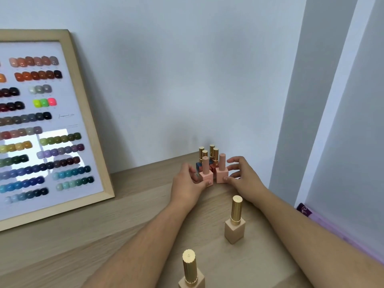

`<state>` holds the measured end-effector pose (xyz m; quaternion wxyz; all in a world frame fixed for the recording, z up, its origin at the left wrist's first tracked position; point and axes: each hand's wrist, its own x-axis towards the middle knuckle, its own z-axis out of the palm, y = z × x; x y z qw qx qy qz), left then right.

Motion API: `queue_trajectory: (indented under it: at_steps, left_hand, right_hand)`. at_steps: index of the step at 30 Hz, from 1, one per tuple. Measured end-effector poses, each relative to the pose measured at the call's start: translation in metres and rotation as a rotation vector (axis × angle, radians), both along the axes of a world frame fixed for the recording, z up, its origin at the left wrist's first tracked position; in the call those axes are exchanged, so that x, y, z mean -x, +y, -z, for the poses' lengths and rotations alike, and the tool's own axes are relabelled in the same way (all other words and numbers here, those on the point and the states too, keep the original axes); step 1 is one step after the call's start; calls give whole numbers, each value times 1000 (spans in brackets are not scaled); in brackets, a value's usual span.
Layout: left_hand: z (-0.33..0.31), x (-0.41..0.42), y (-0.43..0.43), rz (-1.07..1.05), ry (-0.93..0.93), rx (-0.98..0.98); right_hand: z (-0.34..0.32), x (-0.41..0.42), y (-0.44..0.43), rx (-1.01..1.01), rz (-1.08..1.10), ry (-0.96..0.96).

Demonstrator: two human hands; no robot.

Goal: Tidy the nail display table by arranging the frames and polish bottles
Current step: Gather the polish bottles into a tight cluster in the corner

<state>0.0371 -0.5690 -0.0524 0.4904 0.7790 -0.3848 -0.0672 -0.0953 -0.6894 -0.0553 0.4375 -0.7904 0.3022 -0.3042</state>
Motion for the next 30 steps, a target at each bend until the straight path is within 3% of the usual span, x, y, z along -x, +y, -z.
queue_trajectory:
  at_steps: [7, 16, 30]
  left_hand:
    - [0, 0, -7, -52, -10, -45]
    - [-3, 0, -13, -87, -3, -56]
    - [-5, -3, -20, -113, 25, -49]
  right_hand:
    - [-1, -7, -2, 2, 7, 15]
    - [-4, -13, -5, 164, -49, 207]
    - [-8, -23, -10, 187, -98, 226]
